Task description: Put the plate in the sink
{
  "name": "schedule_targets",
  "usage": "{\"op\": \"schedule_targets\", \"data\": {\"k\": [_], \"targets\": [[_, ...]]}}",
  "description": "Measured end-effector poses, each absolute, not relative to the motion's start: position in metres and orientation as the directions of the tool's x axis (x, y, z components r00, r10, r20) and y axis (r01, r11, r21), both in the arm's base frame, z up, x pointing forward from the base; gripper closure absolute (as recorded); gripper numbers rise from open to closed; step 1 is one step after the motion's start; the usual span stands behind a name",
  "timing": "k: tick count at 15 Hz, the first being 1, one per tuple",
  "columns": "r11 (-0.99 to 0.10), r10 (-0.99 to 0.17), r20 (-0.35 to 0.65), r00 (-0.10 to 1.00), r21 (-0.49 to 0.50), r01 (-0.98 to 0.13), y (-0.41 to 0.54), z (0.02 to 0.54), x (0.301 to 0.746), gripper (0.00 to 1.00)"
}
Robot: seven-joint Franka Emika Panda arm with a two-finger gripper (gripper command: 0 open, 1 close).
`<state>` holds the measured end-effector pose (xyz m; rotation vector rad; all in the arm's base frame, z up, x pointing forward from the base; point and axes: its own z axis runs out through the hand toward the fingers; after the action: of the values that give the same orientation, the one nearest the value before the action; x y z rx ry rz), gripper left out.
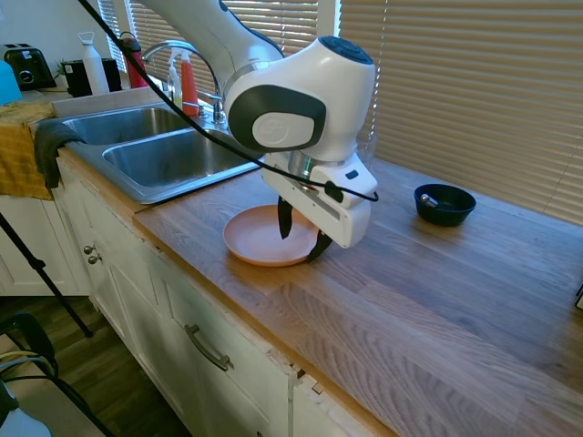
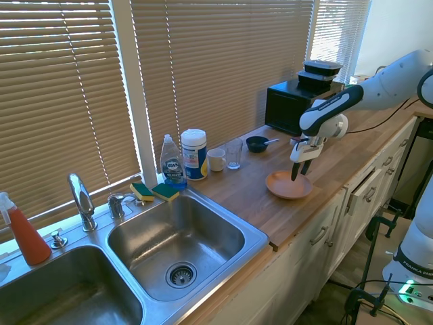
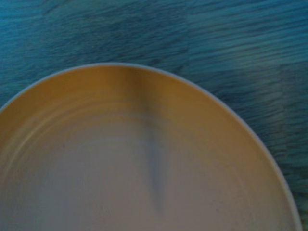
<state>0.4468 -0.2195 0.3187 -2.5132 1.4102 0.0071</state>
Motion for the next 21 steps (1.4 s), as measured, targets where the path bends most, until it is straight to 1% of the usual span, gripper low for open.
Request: {"op": "schedule_targets", "data": {"k": [11,17,21], "targets": [[-0.509,-0.814,-0.172,0.556,-0.25,-0.823,-0.228,0.304,0.46,1.0],[-0.5,-0.804,-0.201,0.56,-0.283,-0.818,-0.228,0.31,0.463,1.0],[-0.505,-0.783,-0.219,0.582,-0.323,-0.8,-0.226,0.32,0.468,1.0]]}}
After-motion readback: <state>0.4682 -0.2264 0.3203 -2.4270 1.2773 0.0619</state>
